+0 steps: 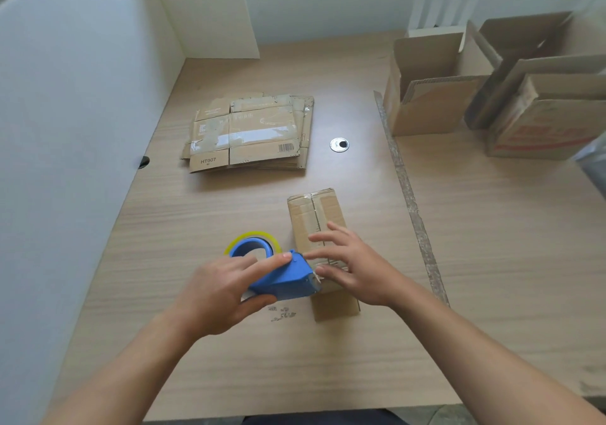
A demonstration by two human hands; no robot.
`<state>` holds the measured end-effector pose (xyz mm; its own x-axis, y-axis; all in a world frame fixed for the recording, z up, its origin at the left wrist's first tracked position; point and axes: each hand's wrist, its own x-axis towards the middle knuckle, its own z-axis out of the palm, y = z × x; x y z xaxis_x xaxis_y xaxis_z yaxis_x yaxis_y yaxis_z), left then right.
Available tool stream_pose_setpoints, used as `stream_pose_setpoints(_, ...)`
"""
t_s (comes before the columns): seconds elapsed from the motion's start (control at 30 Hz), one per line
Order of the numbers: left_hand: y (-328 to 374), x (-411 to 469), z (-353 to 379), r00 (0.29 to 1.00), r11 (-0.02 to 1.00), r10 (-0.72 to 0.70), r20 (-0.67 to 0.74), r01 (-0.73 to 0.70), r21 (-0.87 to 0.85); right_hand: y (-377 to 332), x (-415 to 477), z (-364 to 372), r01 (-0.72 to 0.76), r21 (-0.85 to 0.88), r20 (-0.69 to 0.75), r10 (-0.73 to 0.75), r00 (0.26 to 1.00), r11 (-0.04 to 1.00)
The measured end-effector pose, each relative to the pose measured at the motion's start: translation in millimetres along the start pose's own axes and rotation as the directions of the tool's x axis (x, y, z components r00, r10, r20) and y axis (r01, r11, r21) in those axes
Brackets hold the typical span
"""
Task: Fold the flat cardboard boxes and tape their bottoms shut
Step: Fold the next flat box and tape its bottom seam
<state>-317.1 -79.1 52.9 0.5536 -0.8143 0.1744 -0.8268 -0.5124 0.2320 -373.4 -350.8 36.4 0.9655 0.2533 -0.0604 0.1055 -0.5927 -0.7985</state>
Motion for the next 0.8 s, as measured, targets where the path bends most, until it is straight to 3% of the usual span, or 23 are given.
stream_pose_setpoints(0.23, 4.1, 8.5, 2.8, 0.997, 0.999, 0.039, -0.068, -0.036, 0.038, 1.4, -4.4, 3.1, 0.024, 0.045, -0.155, -0.017, 0.988, 0.999)
stream_pose_setpoints(0.4, 4.3, 4.2, 3.3, 0.995, 0.998, 0.062, -0.077, -0.061, 0.007, -1.0, -9.4, -3.2, -0.054, 0.237, -0.051, 0.068, 0.996, 0.97)
stream_pose_setpoints(0.67, 8.3, 7.1, -5.6, 0.999, 0.992, 0.041, -0.003, -0.041, -0.121, 0.0, -5.7, -5.4, -0.058, 0.094, -0.164, 0.073, 0.984, 0.994)
stream_pose_setpoints(0.8, 8.2, 7.9, -11.1, 0.998, 0.984, 0.026, 0.05, -0.016, -0.177, 3.5, -15.3, -12.5, -0.105, 0.222, -0.141, 0.138, 0.98, 0.969)
